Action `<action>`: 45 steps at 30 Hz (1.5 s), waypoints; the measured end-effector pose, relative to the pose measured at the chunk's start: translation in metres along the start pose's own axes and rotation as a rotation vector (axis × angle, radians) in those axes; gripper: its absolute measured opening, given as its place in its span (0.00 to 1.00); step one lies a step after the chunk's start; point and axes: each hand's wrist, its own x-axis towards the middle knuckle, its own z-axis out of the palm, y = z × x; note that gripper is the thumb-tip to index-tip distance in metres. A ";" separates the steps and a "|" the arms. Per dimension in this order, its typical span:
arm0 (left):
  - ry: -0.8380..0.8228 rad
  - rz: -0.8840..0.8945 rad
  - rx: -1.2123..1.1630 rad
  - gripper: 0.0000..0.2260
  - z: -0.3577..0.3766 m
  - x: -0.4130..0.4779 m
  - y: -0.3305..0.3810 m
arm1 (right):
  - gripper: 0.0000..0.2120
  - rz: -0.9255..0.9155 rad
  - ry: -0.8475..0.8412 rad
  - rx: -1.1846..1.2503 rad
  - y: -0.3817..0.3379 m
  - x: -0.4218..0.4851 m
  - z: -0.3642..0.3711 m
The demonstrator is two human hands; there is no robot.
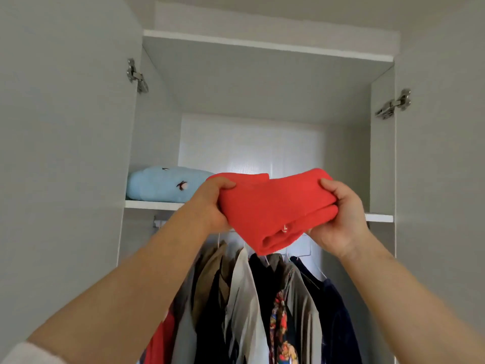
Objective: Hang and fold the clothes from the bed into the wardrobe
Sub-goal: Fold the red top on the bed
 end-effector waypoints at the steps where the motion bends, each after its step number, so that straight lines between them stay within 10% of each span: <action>1: -0.001 0.016 0.028 0.09 0.007 0.020 0.004 | 0.12 -0.005 -0.009 -0.006 -0.006 0.020 -0.008; 24: 0.230 0.062 0.343 0.11 0.006 0.290 0.030 | 0.10 -0.022 0.368 -0.449 0.019 0.286 -0.096; 30: 0.313 0.288 0.992 0.18 0.021 0.290 0.031 | 0.12 -0.130 0.404 -0.814 0.028 0.299 -0.104; 37: -0.108 0.446 1.587 0.26 -0.001 0.267 0.012 | 0.08 -0.193 0.471 -0.877 0.029 0.299 -0.101; 45: 0.028 0.780 1.770 0.16 -0.031 0.257 0.014 | 0.16 -0.076 0.197 -1.114 0.032 0.294 -0.095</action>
